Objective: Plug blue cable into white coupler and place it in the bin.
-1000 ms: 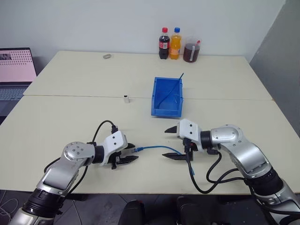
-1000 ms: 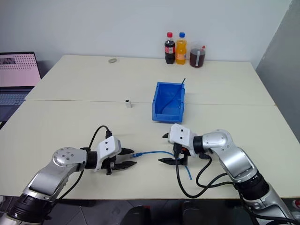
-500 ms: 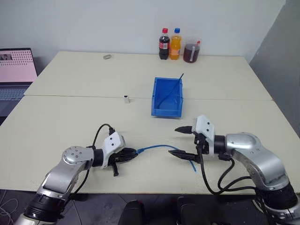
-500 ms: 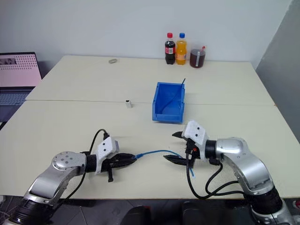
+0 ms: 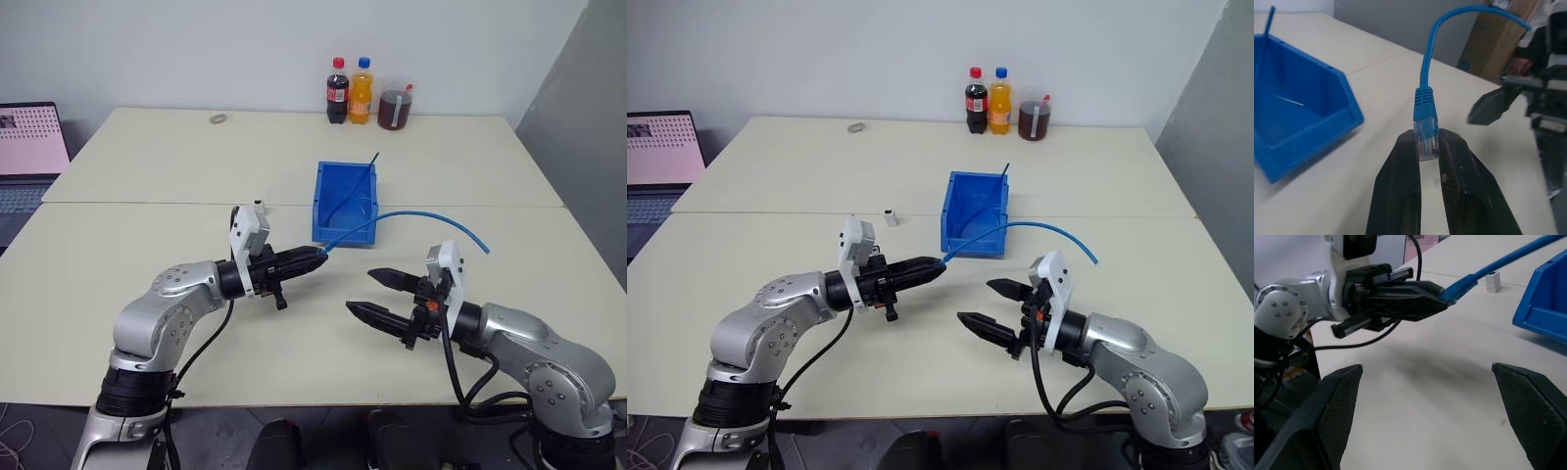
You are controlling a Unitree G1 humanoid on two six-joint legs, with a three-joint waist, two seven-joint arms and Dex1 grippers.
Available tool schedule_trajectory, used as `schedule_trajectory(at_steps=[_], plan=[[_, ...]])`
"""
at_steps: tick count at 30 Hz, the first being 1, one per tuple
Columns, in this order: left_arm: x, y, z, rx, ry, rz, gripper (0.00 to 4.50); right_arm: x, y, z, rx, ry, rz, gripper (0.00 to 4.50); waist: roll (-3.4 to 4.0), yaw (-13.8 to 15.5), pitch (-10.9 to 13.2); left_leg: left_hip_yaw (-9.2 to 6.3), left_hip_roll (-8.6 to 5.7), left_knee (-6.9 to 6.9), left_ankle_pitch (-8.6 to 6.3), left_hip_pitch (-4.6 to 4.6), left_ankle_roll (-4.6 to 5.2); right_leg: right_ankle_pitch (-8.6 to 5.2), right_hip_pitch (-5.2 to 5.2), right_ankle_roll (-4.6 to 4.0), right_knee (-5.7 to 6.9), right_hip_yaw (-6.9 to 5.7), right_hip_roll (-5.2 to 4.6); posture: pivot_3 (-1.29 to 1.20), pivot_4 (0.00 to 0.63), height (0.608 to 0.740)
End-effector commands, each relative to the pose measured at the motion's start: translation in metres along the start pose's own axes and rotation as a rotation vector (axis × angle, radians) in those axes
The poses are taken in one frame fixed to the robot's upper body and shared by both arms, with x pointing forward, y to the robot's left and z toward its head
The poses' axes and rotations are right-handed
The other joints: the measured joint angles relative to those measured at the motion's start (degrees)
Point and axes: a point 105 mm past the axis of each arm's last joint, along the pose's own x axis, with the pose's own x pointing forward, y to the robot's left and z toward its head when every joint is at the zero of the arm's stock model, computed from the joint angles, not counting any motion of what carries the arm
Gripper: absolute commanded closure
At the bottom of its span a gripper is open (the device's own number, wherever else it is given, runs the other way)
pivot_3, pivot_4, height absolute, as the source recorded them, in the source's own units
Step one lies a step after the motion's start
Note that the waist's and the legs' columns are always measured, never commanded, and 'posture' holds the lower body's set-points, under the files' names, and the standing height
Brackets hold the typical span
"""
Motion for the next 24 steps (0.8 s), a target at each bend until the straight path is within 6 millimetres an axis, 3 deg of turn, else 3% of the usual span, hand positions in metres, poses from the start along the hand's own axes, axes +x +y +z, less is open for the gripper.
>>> schedule_trajectory(at_steps=[1, 8, 19, 23, 24], plan=[[0.0, -0.013, 0.02, -0.005, -0.046, -0.063, 4.26, 0.006, -0.007, 0.018, 0.089, -0.107, 0.006, 0.0, 0.01, 0.0, 0.0, 0.0, 0.01, 0.01, 0.0, 0.0, 0.0, 0.0, 0.0, 0.0, 0.01, 0.01, 0.0, 0.0, 0.15, 0.74], [0.004, -0.028, 0.028, -0.059, -0.06, -0.127, 4.26, 0.025, -0.008, 0.04, 0.16, -0.2, 0.063, 0.0, 0.01, 0.0, 0.0, 0.02, -0.02, -0.01, 0.0, -0.01, 0.0, 0.01, -0.01, 0.01, -0.03, 0.01, 0.0, 0.0, 0.15, 0.74], [0.004, -0.033, 0.032, -0.065, -0.058, -0.115, 4.26, 0.031, -0.001, 0.048, 0.201, -0.225, 0.122, 0.0, 0.02, 0.0, 0.0, 0.01, -0.03, -0.03, 0.0, -0.03, -0.01, 0.02, -0.02, -0.01, -0.04, 0.09, -0.01, 0.0, 0.15, 0.74], [0.005, -0.034, 0.034, -0.064, -0.051, -0.113, 4.26, 0.032, 0.001, 0.049, 0.206, -0.219, 0.147, 0.67, 0.02, 0.0, 0.0, 0.02, -0.03, -0.03, 0.0, -0.03, 0.0, 0.01, -0.03, 0.01, -0.04, 0.1, -0.01, 0.0, 0.15, 0.74], [0.005, -0.033, 0.034, -0.065, -0.049, -0.113, 4.26, 0.032, 0.002, 0.049, 0.207, -0.221, 0.153, 1.02, 0.02, 0.0, 0.0, 0.02, -0.03, -0.03, 0.0, -0.03, 0.0, 0.01, -0.03, 0.01, -0.04, 0.1, -0.01, 0.0, 0.15, 0.74]])
